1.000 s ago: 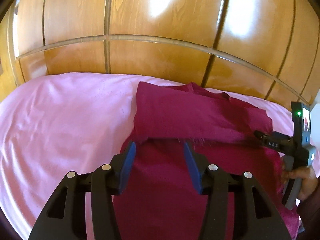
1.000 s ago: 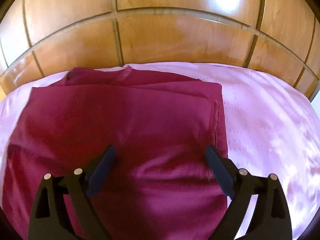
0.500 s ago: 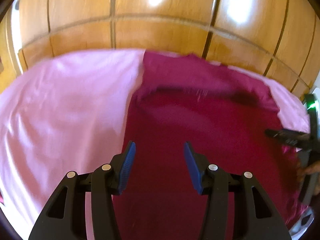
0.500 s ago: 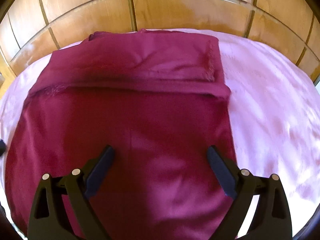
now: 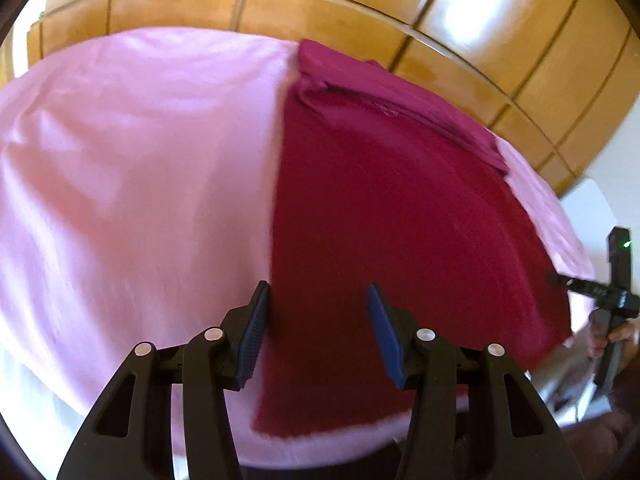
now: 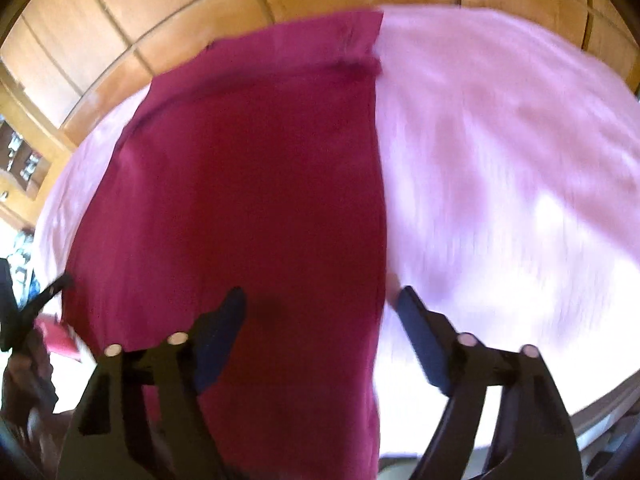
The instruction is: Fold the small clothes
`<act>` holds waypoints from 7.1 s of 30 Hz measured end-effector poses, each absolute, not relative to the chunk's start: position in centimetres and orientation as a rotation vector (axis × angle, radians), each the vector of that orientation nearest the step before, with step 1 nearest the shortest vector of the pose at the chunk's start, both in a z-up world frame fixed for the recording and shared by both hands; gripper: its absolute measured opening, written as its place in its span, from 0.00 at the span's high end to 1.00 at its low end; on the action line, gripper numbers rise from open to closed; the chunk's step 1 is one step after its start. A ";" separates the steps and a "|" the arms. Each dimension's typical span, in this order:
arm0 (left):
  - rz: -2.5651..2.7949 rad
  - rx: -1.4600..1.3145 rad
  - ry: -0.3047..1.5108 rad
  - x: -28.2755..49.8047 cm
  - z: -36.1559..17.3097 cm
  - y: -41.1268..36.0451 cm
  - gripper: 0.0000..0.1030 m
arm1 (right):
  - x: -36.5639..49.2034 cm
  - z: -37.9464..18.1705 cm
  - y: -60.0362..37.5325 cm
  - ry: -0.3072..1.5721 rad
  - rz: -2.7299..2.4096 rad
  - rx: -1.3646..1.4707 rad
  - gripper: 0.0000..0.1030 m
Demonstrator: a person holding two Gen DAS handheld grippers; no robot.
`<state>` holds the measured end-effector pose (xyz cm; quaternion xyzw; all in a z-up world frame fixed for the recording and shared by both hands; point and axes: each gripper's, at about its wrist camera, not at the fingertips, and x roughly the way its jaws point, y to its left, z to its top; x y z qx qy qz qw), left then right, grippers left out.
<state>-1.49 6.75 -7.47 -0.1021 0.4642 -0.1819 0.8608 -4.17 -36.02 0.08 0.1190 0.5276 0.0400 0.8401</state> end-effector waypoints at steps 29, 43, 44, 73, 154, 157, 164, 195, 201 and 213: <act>-0.533 -0.512 0.882 15.9 -1.7 5.5 0.92 | 10.8 4.6 -39.0 0.946 0.119 0.475 0.88; -0.452 -0.435 0.930 14.1 -5.5 8.6 0.40 | 4.4 3.5 -41.5 0.923 0.127 0.468 0.18; -0.455 -0.429 0.942 14.1 -6.1 8.4 0.40 | 4.2 2.8 -41.3 0.944 0.118 0.457 0.23; -0.255 -0.060 0.886 -0.6 -2.7 6.6 0.61 | -5.3 1.1 -38.0 1.099 0.180 0.317 0.68; -0.366 -0.255 0.769 22.0 -0.1 3.7 0.93 | 18.9 6.8 -41.4 0.847 -0.066 0.262 0.93; -0.292 -0.229 0.867 24.6 -3.4 3.0 0.93 | 21.3 3.4 -41.8 0.941 -0.088 0.264 0.93; -0.239 -0.239 0.906 23.6 -4.5 3.9 0.80 | 18.9 2.8 -43.3 0.943 -0.028 0.345 0.59; -0.299 -0.141 0.970 9.2 -6.4 6.3 0.78 | 2.0 -0.5 -41.4 1.067 0.089 0.280 0.95; -0.317 -0.283 0.925 6.9 -4.8 10.4 0.66 | 1.4 0.8 -41.2 1.051 0.055 0.261 0.46; -0.492 -0.387 0.942 7.3 -6.3 9.6 0.53 | 4.2 6.0 -36.0 0.870 0.079 0.219 0.21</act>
